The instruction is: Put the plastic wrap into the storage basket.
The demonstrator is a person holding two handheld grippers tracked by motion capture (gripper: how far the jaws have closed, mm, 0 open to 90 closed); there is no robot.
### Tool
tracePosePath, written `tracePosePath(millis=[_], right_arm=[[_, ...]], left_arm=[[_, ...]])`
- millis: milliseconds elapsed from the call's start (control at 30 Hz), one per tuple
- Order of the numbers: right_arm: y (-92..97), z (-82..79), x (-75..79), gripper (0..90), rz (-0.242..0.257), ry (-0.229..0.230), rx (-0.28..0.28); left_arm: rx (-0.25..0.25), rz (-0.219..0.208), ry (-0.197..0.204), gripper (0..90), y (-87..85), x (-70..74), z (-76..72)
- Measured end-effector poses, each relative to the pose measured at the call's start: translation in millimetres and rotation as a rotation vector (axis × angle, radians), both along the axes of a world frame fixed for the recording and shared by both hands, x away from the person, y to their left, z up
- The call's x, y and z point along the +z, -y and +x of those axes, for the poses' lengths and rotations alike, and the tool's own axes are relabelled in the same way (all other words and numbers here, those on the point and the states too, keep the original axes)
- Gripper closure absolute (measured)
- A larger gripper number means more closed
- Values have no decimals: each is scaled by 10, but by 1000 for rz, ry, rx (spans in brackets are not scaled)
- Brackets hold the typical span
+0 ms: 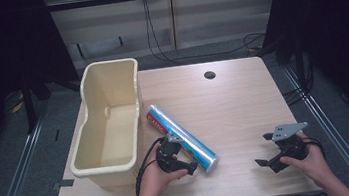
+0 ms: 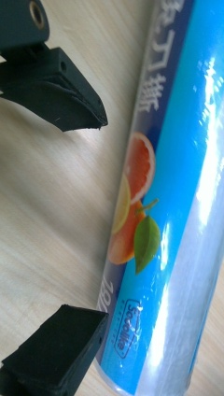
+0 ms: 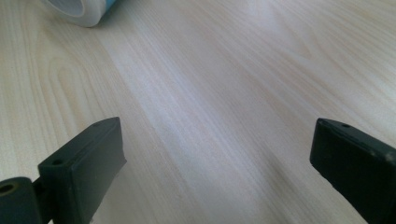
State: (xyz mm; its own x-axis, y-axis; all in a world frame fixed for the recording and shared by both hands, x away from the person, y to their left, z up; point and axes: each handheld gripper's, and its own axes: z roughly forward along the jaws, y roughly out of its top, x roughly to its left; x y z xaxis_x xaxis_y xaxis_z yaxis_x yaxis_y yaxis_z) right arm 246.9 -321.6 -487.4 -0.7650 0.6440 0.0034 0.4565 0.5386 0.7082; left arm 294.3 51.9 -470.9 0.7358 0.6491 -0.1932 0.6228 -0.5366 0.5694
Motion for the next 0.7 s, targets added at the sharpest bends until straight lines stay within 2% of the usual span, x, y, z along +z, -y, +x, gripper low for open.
tracePosePath(millis=[100, 133, 233, 267, 333, 367, 400, 433, 467, 500, 567, 633, 700], right_arm=[[3, -3, 2, 29, 8, -4, 1], [3, -5, 2, 29, 7, -3, -1], [10, -5, 8, 29, 9, 1, -1], [13, -3, 10, 29, 11, 6, 2], [13, -4, 13, 29, 16, 5, -1], [18, -10, 19, 29, 14, 6, -4], [18, -10, 19, 29, 14, 6, -4], [23, -12, 21, 29, 24, 4, -9], [23, -12, 21, 29, 24, 4, -9], [30, -11, 23, 29, 26, 5, -7], [39, -13, 29, 29, 29, 9, -7], [42, -18, 33, 29, 31, 9, -14], [48, -18, 34, 29, 34, 9, -14]], left_arm=[[28, 15, -32, 63, 22, 83, 24], [47, 9, -55, 63, 31, 112, 35], [75, 12, -72, 63, 34, 171, 78], [105, 15, -73, 62, 47, 225, 121], [120, 14, -82, 62, 53, 249, 144], [149, 19, -89, 58, 69, 281, 195], [149, 19, -89, 53, 69, 281, 195], [171, 34, -90, 47, 68, 305, 261], [171, 34, -90, 43, 68, 305, 261], [191, 38, -97, 41, 70, 325, 321], [227, 22, -113, 38, 77, 335, 373], [232, 26, -119, 29, 75, 339, 401], [283, 27, -145, 21, 107, 330, 469]])
